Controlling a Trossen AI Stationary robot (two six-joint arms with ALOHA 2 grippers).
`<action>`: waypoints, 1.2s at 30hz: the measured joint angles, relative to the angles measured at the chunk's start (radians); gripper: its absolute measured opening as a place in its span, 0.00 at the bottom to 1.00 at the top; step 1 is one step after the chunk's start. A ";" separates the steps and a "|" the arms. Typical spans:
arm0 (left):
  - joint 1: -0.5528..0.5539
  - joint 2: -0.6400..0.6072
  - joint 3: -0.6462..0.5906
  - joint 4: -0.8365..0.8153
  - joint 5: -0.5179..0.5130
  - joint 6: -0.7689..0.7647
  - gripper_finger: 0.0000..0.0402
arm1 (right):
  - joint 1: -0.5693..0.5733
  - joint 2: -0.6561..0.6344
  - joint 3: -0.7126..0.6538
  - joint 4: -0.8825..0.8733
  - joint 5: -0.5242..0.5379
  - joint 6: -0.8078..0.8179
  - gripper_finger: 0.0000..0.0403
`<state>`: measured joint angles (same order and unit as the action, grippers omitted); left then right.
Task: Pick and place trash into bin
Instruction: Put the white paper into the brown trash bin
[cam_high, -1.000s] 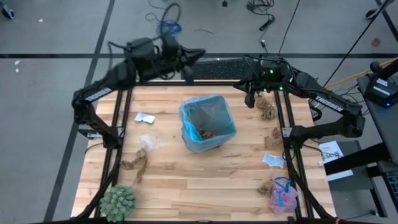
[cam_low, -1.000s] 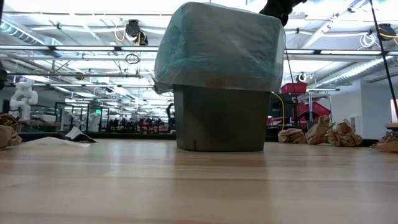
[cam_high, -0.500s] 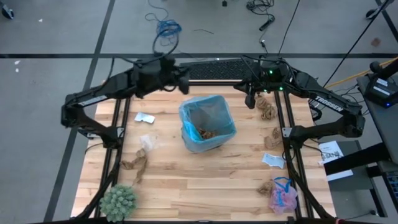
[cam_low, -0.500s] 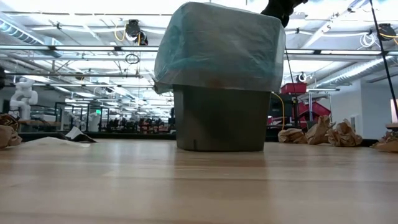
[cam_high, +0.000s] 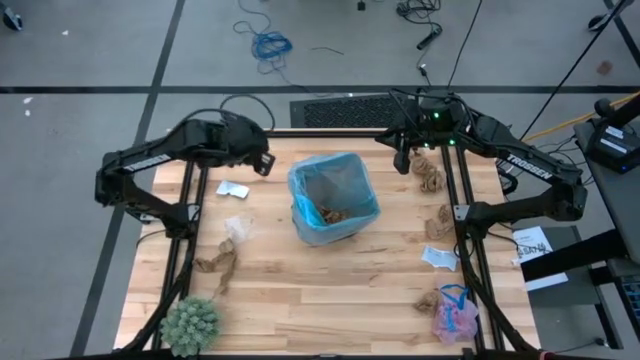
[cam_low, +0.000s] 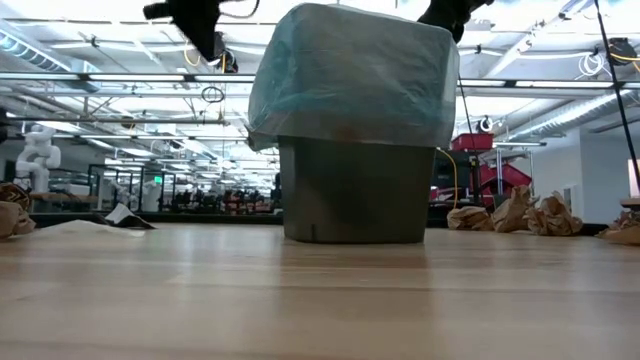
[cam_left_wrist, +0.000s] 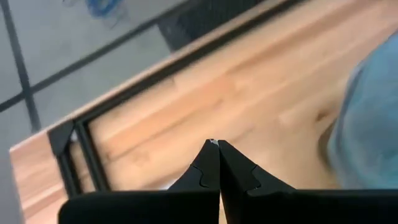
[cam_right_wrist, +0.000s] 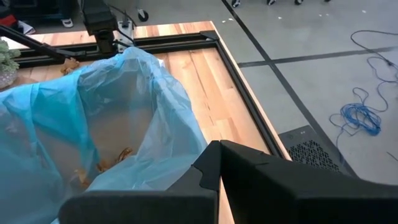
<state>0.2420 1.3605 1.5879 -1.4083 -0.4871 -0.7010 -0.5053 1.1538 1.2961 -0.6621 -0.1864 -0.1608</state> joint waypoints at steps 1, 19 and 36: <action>0.000 0.003 -0.022 0.002 0.021 0.000 0.00 | 0.000 0.000 0.000 0.000 0.000 0.001 0.00; -0.049 0.006 -0.525 0.181 0.176 -0.081 0.00 | 0.001 0.000 0.000 -0.015 -0.002 0.045 0.00; -0.048 0.020 -0.720 0.329 0.167 0.081 0.36 | 0.001 0.000 0.000 -0.030 -0.001 0.097 0.00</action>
<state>0.1938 1.3806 0.8680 -1.0790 -0.3204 -0.6197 -0.5045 1.1542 1.2961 -0.6924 -0.1875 -0.0635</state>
